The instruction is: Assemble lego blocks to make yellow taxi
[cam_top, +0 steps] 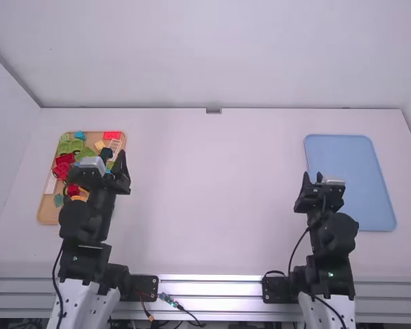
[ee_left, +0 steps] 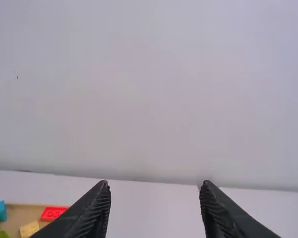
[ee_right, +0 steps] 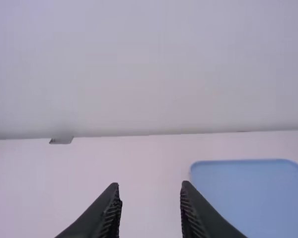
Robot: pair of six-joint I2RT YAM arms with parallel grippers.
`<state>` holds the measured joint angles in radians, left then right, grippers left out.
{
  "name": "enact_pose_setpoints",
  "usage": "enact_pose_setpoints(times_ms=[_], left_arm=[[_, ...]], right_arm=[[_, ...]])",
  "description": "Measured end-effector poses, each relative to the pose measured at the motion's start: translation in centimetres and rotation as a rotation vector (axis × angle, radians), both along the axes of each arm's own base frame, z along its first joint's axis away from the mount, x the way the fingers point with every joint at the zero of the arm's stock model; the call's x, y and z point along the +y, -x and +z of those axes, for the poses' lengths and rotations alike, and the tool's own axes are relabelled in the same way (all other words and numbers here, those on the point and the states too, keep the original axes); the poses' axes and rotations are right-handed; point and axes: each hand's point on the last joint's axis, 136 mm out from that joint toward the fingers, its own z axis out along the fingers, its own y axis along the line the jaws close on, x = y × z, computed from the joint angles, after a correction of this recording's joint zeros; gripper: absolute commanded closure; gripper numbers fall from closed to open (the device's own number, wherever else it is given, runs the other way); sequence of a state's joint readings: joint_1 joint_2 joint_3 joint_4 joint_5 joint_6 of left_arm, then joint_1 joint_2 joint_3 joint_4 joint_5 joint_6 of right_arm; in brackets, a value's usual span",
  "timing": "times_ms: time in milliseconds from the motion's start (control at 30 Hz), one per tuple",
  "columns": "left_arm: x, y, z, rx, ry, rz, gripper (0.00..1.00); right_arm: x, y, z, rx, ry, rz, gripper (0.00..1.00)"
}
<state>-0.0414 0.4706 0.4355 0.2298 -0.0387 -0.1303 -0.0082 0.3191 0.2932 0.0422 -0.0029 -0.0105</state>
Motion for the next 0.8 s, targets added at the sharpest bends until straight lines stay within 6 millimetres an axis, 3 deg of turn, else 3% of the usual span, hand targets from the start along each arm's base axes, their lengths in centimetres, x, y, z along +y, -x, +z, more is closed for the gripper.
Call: enact_pose_setpoints(times_ms=[233,467,800], left_arm=[[-0.1,-2.8,-4.5,0.173,0.006,0.000,0.33],[-0.2,-4.6,-7.5,0.267,0.030,0.001,0.21],[-0.3,-5.9,-11.3,0.388,0.101,0.012,0.09]], right_arm=[[1.3,-0.8,2.0,0.002,0.018,0.052,0.56],[1.5,-2.0,4.1,0.024,0.021,0.058,0.45],[1.8,-3.5,3.5,0.187,0.027,0.067,0.29]])
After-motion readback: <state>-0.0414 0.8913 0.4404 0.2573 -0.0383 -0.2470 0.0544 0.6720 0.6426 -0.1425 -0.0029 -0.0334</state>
